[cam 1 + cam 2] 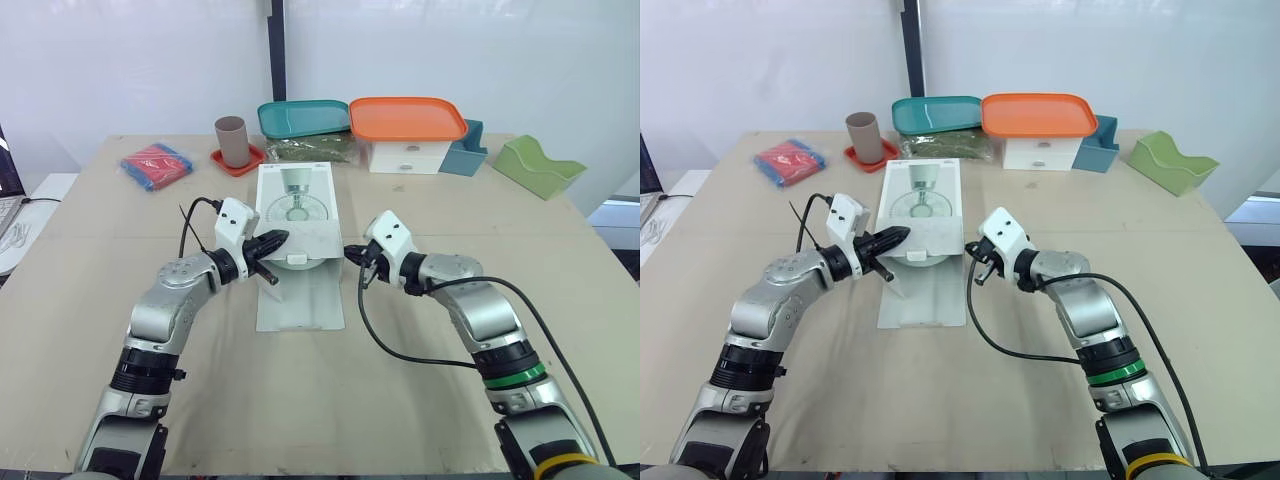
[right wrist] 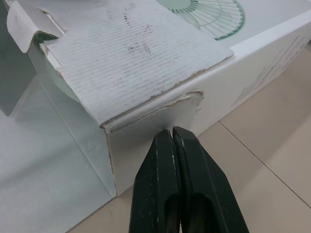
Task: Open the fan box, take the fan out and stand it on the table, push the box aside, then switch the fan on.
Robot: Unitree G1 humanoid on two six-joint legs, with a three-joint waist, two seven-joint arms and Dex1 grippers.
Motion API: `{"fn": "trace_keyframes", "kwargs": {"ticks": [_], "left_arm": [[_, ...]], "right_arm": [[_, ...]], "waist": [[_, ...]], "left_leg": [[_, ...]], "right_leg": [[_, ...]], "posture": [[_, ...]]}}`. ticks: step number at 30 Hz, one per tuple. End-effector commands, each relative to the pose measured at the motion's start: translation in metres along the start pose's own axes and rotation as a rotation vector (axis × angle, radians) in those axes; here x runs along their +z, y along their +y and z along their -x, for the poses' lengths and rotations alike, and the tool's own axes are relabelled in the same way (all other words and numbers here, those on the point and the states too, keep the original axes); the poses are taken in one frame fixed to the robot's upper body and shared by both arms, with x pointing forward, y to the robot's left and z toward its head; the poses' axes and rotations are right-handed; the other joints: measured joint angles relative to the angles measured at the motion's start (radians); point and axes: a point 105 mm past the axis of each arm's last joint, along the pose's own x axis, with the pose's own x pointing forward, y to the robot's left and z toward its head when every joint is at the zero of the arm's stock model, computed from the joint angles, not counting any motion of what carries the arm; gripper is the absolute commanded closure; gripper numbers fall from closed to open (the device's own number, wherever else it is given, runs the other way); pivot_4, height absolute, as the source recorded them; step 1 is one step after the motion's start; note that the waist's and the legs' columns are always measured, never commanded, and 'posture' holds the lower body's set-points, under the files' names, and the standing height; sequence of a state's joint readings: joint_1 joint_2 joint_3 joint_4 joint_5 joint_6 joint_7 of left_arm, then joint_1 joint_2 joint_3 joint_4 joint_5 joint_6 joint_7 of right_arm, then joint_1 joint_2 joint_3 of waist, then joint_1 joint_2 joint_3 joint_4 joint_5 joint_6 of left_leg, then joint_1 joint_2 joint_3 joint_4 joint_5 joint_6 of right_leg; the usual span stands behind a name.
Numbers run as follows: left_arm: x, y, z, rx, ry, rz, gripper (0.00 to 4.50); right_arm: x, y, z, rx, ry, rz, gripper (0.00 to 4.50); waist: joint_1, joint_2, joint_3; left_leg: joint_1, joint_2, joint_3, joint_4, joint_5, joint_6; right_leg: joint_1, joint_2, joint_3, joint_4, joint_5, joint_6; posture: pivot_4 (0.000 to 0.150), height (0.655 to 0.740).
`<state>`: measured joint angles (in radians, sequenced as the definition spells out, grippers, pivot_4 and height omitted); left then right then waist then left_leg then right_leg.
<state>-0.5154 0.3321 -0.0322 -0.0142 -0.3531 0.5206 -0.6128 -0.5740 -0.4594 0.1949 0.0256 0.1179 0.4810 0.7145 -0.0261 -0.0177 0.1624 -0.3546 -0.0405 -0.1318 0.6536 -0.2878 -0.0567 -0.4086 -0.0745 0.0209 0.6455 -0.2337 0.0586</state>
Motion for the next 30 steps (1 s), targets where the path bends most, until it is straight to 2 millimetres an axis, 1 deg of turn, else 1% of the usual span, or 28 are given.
{"fn": "trace_keyframes", "kwargs": {"ticks": [1, 15, 23, 25, 26, 28, 30], "left_arm": [[0.004, -0.005, -0.001, -0.012, -0.011, -0.017, 4.50], [0.003, -0.006, -0.001, -0.014, -0.009, -0.014, 4.50], [0.004, -0.006, -0.001, -0.015, -0.009, -0.016, 4.50], [0.004, -0.006, -0.001, -0.015, -0.008, -0.017, 4.50], [0.004, -0.006, 0.000, -0.015, -0.007, -0.018, 4.50], [0.004, -0.006, 0.000, -0.015, -0.007, -0.018, 4.50], [0.004, -0.005, 0.000, -0.014, -0.008, -0.018, 4.50]], "right_arm": [[0.015, 0.000, 0.002, 0.000, -0.050, 0.032, 4.47], [0.015, 0.003, 0.000, 0.002, -0.063, 0.011, 4.47], [0.010, 0.003, 0.001, 0.001, -0.056, -0.002, 4.47], [0.008, -0.004, 0.002, -0.024, -0.051, 0.000, 4.47], [0.010, -0.015, 0.004, -0.065, -0.056, 0.008, 4.47], [0.019, -0.037, 0.009, -0.141, -0.085, 0.022, 4.47], [0.029, -0.048, 0.011, -0.171, -0.122, 0.031, 4.47]], "waist": [[0.000, 0.000, 0.000], [0.000, 0.000, 0.000], [0.000, 0.000, 0.000], [0.000, 0.000, 0.000], [0.000, 0.000, 0.000], [0.000, 0.000, 0.000], [0.001, 0.000, 0.000]], "left_leg": [[0.000, 0.000, 0.000, 0.000, 0.000, 0.000], [0.000, 0.000, 0.000, 0.000, 0.000, 0.000], [0.000, 0.000, 0.000, 0.000, 0.000, 0.000], [0.000, 0.000, 0.000, 0.000, 0.000, 0.000], [0.000, 0.000, 0.000, 0.000, 0.000, 0.000], [0.000, 0.000, 0.000, 0.000, 0.000, 0.000], [0.000, 0.000, 0.000, 0.000, 0.000, 0.000]], "right_leg": [[0.000, 0.000, 0.000, 0.000, 0.000, 0.000], [0.000, 0.000, 0.000, 0.000, 0.000, 0.000], [0.000, 0.000, 0.000, 0.000, 0.000, 0.000], [0.000, 0.000, 0.000, 0.000, 0.000, 0.000], [0.000, 0.000, 0.000, 0.000, 0.000, 0.000], [0.000, 0.000, 0.000, 0.000, 0.000, 0.000], [0.000, 0.000, 0.000, 0.000, 0.000, 0.000]], "posture": [[0.150, 0.7400], [0.150, 0.7400], [0.150, 0.7400], [0.150, 0.7400], [0.150, 0.7400], [0.150, 0.7400], [0.150, 0.7400]]}}
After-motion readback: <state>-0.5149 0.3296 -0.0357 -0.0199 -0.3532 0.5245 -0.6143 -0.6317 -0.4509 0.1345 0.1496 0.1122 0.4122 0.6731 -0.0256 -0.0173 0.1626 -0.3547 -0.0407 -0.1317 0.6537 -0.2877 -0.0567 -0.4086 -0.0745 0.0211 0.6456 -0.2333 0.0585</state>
